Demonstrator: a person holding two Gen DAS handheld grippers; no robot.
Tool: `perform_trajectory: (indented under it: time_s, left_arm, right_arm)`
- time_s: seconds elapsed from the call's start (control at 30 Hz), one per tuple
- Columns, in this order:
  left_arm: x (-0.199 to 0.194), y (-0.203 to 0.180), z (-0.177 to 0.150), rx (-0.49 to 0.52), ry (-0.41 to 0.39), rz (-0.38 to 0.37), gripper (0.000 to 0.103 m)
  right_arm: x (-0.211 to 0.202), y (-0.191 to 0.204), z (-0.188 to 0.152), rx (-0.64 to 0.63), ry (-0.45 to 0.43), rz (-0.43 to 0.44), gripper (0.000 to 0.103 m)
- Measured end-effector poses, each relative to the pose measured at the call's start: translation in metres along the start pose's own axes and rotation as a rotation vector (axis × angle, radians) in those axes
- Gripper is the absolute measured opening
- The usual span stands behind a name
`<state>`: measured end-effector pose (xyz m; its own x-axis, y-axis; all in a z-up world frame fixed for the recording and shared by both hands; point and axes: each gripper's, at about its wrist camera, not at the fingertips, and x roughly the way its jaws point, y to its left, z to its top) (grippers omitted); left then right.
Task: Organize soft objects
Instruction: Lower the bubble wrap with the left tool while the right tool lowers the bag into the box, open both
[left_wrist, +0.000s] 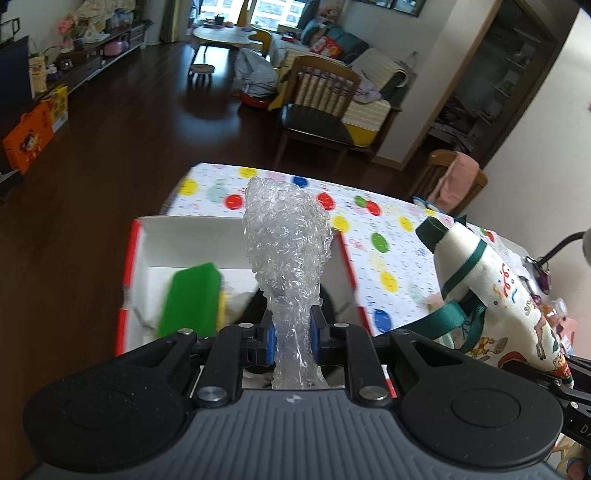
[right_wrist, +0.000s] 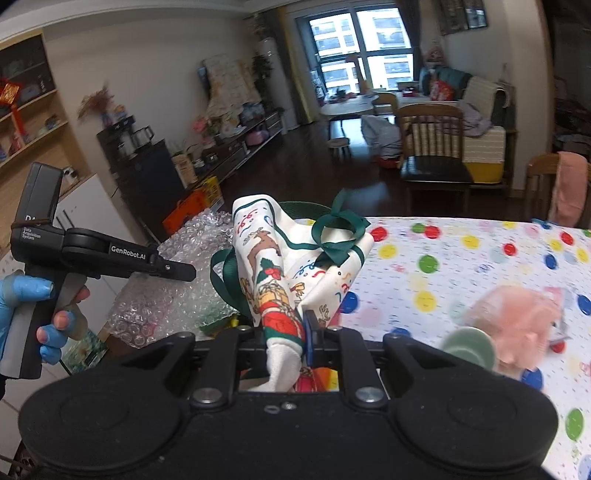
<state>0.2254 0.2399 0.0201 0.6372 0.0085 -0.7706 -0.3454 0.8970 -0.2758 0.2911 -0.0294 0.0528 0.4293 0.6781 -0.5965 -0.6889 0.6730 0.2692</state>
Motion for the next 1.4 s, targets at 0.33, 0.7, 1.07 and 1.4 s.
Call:
perform_trajectory:
  time_s: [0.33,0.7,1.07,1.4]
  left_arm:
    - [0.004,0.048,0.009,-0.002,-0.019,0.081,0.017]
    - [0.048,0.069,0.005,0.035,0.031,0.125,0.017]
    - [0.096,0.062,-0.002,0.097,0.084,0.144,0.017]
    - [0.121,0.057,-0.008,0.124,0.141,0.129,0.017]
  right_arm:
    - [0.057,0.048,0.015,-0.047,0.05,0.024,0.014]
    - [0.124,0.071,0.011,-0.073,0.133,-0.023,0.014]
    - [0.164,0.068,-0.004,-0.036,0.196,-0.077,0.015]
    - [0.182,0.064,-0.009,-0.028,0.222,-0.1,0.015]
